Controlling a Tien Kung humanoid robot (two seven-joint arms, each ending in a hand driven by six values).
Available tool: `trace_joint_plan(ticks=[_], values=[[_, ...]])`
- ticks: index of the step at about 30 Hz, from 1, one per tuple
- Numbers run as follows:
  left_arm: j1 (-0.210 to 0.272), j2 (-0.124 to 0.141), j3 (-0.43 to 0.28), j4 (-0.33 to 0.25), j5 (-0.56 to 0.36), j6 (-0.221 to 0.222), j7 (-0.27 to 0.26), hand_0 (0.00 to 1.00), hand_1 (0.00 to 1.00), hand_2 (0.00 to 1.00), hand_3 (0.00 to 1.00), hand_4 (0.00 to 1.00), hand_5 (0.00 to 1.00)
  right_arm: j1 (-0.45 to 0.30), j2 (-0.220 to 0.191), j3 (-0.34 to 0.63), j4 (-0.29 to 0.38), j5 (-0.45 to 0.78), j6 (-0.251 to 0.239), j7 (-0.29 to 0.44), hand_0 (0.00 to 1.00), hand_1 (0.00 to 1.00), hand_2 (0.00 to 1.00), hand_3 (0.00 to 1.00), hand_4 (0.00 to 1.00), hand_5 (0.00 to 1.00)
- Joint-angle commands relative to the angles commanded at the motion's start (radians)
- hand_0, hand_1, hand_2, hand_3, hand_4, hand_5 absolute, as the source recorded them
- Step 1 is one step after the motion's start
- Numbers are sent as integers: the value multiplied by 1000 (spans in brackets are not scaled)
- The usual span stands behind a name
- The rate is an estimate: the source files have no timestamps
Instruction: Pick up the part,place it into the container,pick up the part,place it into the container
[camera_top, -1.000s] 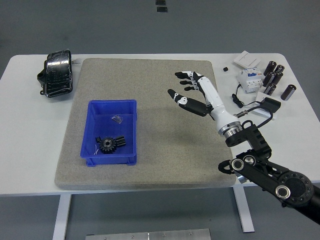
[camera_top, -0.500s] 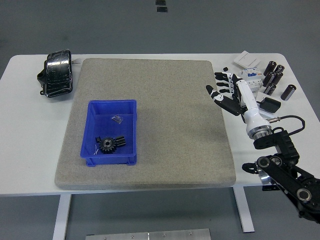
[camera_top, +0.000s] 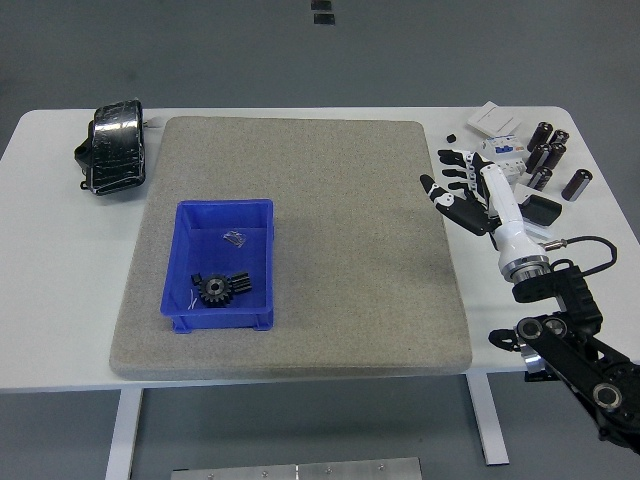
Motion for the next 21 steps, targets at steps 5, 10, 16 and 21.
trace_joint_plan(ticks=[5,10,16,21], values=[[1,3,12,1,-14,1,-6,691,679,662,604,729,253,-15,0,25,5,-4,5,0,658,707,755,724,775,436],[4,-1,55,5,-63,2,-29,692,679,662,608,729,252,-23,-10,65,21,-13,17,-7,658,705,753,724,781,446],[-19,-1,98,10,-108,2,-52,691,679,661,611,729,253,-27,-30,114,36,-46,57,-28,658,695,751,724,782,447],[-35,2,139,16,-155,2,-75,691,679,662,611,729,252,-20,-36,129,43,-80,79,-40,650,685,750,722,785,452]])
